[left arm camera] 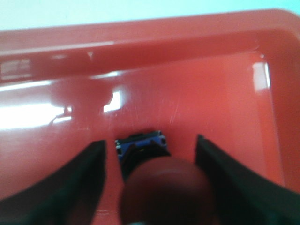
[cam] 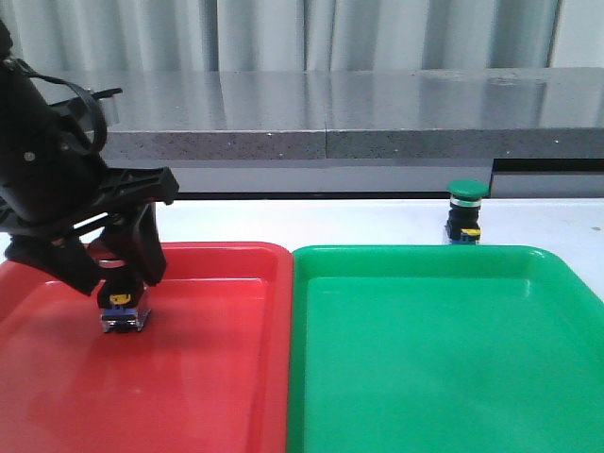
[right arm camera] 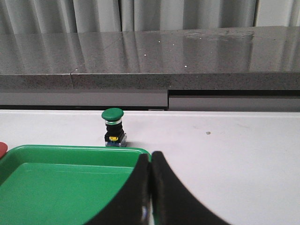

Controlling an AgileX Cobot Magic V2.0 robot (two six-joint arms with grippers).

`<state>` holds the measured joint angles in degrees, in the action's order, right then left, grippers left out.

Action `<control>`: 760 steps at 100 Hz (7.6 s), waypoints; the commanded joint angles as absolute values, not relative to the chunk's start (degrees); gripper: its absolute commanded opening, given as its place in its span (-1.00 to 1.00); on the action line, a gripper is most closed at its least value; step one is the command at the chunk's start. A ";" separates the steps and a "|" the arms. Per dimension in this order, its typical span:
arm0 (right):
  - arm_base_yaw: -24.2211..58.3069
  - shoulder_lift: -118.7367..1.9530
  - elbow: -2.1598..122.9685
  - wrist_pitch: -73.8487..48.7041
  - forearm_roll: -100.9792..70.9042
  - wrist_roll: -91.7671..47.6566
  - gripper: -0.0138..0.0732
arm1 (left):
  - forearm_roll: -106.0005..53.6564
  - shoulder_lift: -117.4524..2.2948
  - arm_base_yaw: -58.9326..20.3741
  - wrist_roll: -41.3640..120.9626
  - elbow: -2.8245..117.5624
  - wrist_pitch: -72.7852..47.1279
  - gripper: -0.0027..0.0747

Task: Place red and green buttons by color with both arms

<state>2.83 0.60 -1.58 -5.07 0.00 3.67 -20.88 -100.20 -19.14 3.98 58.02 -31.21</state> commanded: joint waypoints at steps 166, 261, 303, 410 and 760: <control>2.76 1.81 -0.70 -0.42 0.00 3.60 -0.84 | -11.05 -25.68 -9.82 3.66 23.80 -6.38 -0.98; 2.76 1.81 -0.70 -0.42 0.00 3.60 -0.84 | -3.62 -24.84 -9.82 3.66 22.95 -6.23 -0.98; 2.76 1.81 -0.70 -0.42 0.00 3.60 -0.84 | 1.04 -11.77 -2.64 -1.22 10.00 -4.65 -0.98; 2.76 1.81 -0.70 -0.42 0.00 3.60 -0.84 | 1.18 1.96 -1.29 -1.22 -2.51 1.61 -0.98; 8.66 -101.11 80.03 -32.23 -7.42 2.18 0.67 | 1.18 1.96 -1.29 -1.22 -2.51 1.61 -0.98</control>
<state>8.63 -101.16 76.63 -35.02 -7.05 2.98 1.20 0.28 -1.24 -0.55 -0.11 -3.26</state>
